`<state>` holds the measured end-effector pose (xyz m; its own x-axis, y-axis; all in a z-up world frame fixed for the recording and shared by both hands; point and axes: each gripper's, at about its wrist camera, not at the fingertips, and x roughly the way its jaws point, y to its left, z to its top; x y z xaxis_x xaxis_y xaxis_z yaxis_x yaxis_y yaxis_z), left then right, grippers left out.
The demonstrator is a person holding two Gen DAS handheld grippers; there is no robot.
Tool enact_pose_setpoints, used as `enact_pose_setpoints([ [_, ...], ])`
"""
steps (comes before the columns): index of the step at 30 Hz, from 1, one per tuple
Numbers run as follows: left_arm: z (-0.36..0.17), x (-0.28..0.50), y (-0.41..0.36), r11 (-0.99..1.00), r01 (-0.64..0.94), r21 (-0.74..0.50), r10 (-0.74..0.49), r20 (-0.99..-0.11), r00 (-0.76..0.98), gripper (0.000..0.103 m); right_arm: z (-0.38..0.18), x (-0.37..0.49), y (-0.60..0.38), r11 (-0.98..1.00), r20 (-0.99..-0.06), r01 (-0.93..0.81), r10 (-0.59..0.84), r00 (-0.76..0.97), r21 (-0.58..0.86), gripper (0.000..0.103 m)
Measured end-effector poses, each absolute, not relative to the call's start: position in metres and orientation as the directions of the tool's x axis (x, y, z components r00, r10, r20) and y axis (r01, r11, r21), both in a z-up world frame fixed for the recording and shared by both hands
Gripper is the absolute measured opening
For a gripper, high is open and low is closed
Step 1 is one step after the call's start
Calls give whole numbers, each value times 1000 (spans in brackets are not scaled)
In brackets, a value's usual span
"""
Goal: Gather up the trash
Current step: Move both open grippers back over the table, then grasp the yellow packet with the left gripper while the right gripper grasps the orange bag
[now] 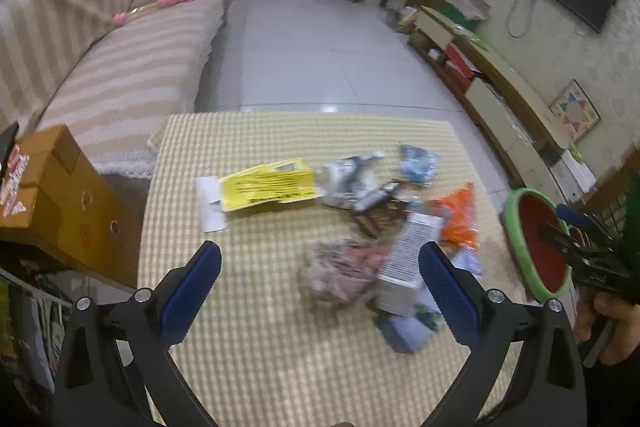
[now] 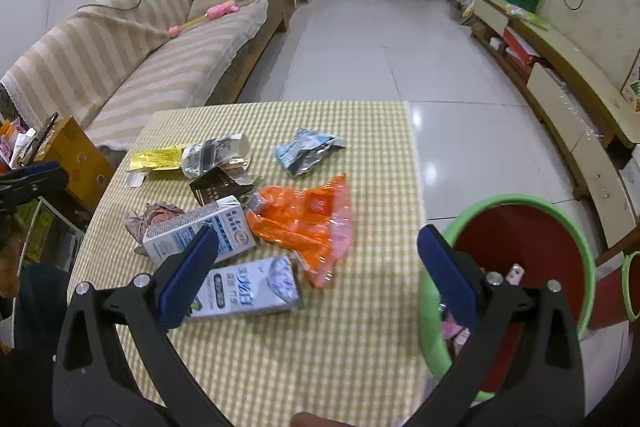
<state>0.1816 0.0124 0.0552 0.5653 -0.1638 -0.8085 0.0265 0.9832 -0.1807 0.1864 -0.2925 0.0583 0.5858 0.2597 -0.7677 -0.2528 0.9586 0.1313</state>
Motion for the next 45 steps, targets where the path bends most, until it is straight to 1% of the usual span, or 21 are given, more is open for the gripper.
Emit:
enact_pose_setpoints([
  [6, 23, 217, 43, 984, -12, -180, -145, -830, 538, 95, 36, 214, -276, 960, -797, -242, 257, 546, 144, 98],
  [15, -7, 253, 39, 991, 123, -48, -103, -865, 492, 95, -3, 246, -267, 963, -836, -194, 258, 484, 186, 98],
  [21, -19, 266, 34, 987, 160, -19, -94, -875, 474, 95, -17, 258, -262, 955, -848, -175, 292, 442, 238, 98],
  [29, -38, 291, 32, 980, 198, 7, -87, -884, 459, 95, -31, 267, -255, 954, -863, -170, 295, 409, 246, 98],
  [30, -40, 294, 30, 979, 203, 10, -86, -886, 457, 95, -32, 267, -254, 956, -868, -174, 288, 405, 236, 98],
  [32, -46, 297, 29, 975, 224, 14, -91, -888, 451, 95, -38, 266, -251, 955, -876, -183, 287, 388, 232, 91],
  [34, -49, 298, 25, 969, 247, 15, -100, -890, 445, 89, -38, 264, -251, 954, -873, -189, 291, 392, 234, 88],
  [35, -51, 297, 23, 966, 258, 22, -98, -890, 444, 81, -37, 263, -251, 951, -869, -196, 298, 394, 237, 82],
  [36, -53, 296, 21, 964, 265, 24, -98, -894, 438, 70, -36, 263, -250, 950, -867, -202, 303, 395, 239, 80],
  [37, -55, 295, 20, 963, 267, 25, -95, -899, 427, 66, -33, 261, -249, 948, -865, -208, 308, 396, 242, 73],
  [38, -56, 294, 19, 964, 265, 29, -91, -899, 429, 64, -31, 260, -248, 947, -864, -213, 310, 396, 242, 67],
  [39, -56, 293, 19, 965, 258, 34, -84, -898, 432, 53, -29, 259, -246, 946, -864, -221, 309, 398, 237, 64],
  [40, -56, 291, 21, 969, 244, 31, -81, -897, 435, 53, -26, 258, -245, 947, -863, -226, 306, 402, 230, 59],
  [41, -54, 290, 22, 972, 233, 15, -90, -896, 436, 51, -24, 257, -245, 947, -862, -231, 303, 407, 223, 56],
  [43, -49, 287, 27, 978, 210, -12, -105, -893, 438, 48, -22, 257, -244, 947, -862, -229, 304, 406, 226, 54],
  [45, -45, 283, 28, 980, 199, -11, -101, -888, 449, 47, -20, 256, -247, 947, -861, -225, 306, 407, 231, 53],
])
